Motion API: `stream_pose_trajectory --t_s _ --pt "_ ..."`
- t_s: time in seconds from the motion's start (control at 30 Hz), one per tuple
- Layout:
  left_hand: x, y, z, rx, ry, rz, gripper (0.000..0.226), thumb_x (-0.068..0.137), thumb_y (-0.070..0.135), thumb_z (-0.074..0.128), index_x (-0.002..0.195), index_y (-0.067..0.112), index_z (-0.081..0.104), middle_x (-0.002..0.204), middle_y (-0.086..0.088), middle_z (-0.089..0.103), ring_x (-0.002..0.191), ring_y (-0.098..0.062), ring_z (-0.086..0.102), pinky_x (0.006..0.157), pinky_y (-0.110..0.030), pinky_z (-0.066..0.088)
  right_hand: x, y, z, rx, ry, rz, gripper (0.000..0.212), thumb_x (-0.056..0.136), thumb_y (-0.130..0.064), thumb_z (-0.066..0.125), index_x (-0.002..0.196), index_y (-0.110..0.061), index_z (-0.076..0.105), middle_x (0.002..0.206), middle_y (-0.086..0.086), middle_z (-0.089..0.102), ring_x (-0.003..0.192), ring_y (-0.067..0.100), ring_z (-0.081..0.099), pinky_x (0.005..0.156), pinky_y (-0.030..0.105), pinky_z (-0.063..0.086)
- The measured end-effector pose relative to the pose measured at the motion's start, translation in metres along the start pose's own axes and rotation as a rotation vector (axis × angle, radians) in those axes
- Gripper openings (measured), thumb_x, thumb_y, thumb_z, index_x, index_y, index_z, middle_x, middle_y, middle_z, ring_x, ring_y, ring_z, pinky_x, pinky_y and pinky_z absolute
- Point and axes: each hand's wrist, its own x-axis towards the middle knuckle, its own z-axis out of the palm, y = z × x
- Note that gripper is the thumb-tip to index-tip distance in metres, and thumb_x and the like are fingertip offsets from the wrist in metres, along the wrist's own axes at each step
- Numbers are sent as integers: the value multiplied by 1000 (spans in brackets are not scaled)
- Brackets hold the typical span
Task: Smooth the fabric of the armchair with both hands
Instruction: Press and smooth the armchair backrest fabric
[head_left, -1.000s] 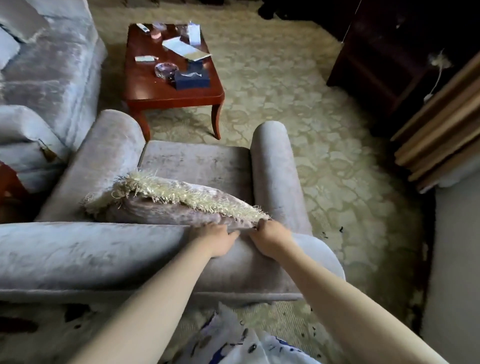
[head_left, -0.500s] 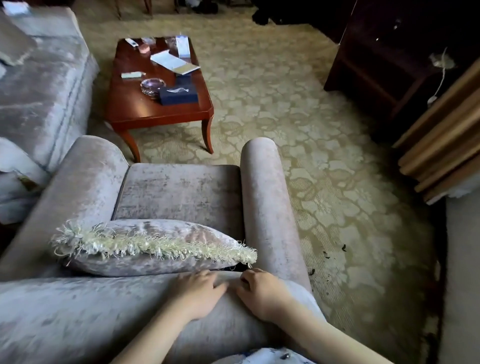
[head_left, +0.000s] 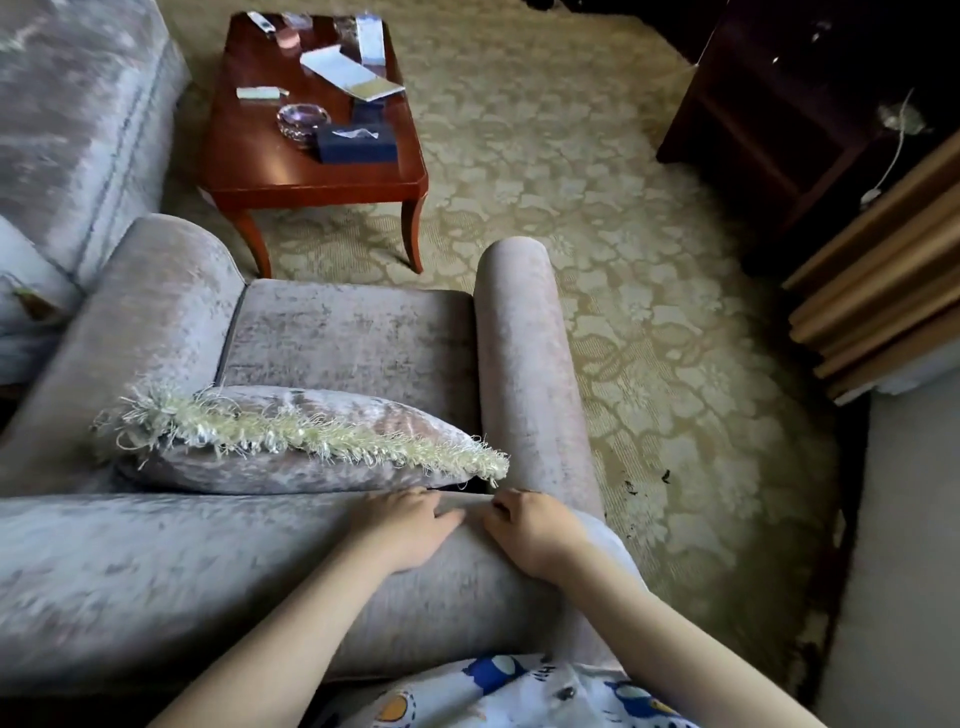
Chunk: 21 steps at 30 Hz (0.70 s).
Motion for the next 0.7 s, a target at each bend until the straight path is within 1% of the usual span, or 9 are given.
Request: stream_pose_trajectory --t_s 0.13,0.27,0.37,0.47,0.5,0.57,0.63,0.7 --pt "-4 0 3 18 26 -8 63 92 61 23 142 25 37 155 -1 26 143 -19 19 111 -41 20 2 5 5 0 13 -8 38 91 -45 37 91 -14 59 106 12 67 101 33 59 78 35 44" --pt "3 -2 -3 -34 -16 -32 65 92 61 25 142 22 36 154 -3 27 142 -22 21 110 -41 21 12 2 1 17 4 -1 35 89 -42 43 88 -12 59 102 12 68 98 34 60 75 36 45" --pt "8 3 -12 -89 3 -47 65 89 63 26 141 26 37 154 -5 26 139 -28 26 109 -42 23 15 1 -14 8 6 5 32 88 -40 44 87 -12 58 105 12 68 100 33 60 78 35 45" --pt "5 11 -16 -112 -2 -24 60 90 61 25 142 31 34 155 -5 23 141 -31 21 112 -44 18 10 4 -23 -1 -14 -8 22 91 -35 43 82 -16 53 107 15 67 101 33 59 79 35 44" --pt "2 11 -16 -113 3 -18 59 91 60 25 142 32 34 155 -5 23 141 -30 21 112 -45 18 6 4 -25 0 -13 -9 23 92 -34 42 85 -16 54 108 16 67 102 33 59 80 35 44" --pt "-2 10 -18 -92 38 -8 58 93 58 25 140 27 38 152 -8 30 137 -28 28 110 -44 21 -2 2 -27 10 7 -3 30 93 -34 40 98 -11 59 113 15 66 106 33 59 85 35 46" --pt "-5 11 -18 -70 58 -3 59 94 57 25 139 24 40 150 -9 33 136 -26 30 110 -43 21 -9 2 -28 -1 25 3 36 94 -35 39 113 -13 61 121 12 65 113 32 57 92 36 47" --pt "-7 12 -15 -68 50 -2 59 94 57 25 139 23 40 149 -8 35 135 -26 32 109 -42 23 -15 3 -28 -16 23 6 38 95 -36 38 119 -15 60 125 11 63 116 31 56 95 38 45"
